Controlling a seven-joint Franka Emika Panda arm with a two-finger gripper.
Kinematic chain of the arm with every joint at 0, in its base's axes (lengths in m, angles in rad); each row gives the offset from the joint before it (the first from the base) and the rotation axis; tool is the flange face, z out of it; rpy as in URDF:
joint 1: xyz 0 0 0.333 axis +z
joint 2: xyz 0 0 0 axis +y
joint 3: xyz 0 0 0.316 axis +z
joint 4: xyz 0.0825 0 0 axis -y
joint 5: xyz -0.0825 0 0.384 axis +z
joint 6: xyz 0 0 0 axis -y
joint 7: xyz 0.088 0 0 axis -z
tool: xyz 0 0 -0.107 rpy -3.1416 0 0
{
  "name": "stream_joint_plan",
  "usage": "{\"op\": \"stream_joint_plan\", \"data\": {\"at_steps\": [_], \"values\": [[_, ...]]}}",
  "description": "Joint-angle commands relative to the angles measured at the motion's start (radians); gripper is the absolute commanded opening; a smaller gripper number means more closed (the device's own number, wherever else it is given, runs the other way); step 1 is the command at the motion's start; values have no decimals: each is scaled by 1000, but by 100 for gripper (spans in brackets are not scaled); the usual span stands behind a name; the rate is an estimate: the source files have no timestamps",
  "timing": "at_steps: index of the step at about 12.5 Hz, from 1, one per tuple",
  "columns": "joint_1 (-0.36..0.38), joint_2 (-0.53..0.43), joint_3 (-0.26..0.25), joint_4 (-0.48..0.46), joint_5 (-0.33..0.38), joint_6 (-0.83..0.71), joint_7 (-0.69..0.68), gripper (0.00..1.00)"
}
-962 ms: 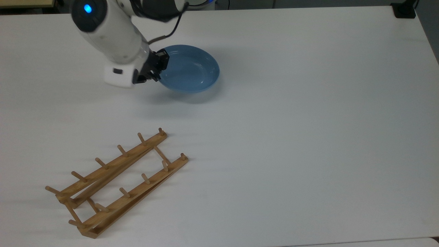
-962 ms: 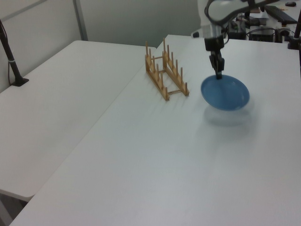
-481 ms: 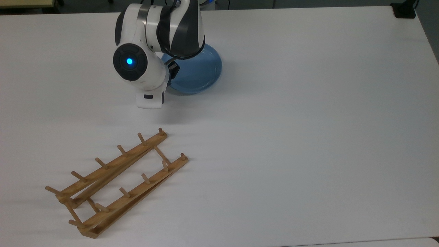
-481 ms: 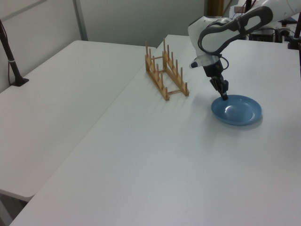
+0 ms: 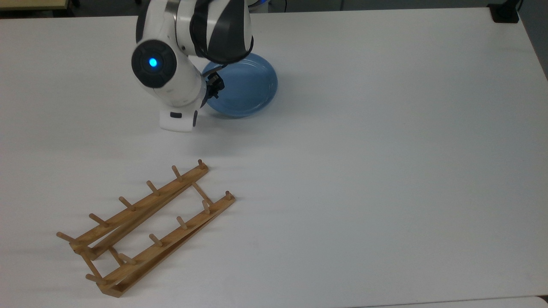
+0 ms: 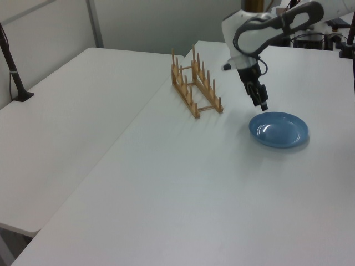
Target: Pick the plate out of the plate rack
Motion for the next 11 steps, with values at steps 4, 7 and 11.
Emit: {"op": "stream_joint_plan", "data": {"at_steps": [4,7,11], "values": [[45,-228,-6,38,-15,-37,470,100],[64,-363,-4,31,-15,-56,752,100],[91,-417,-6,17,-52,-109,804,100]]}}
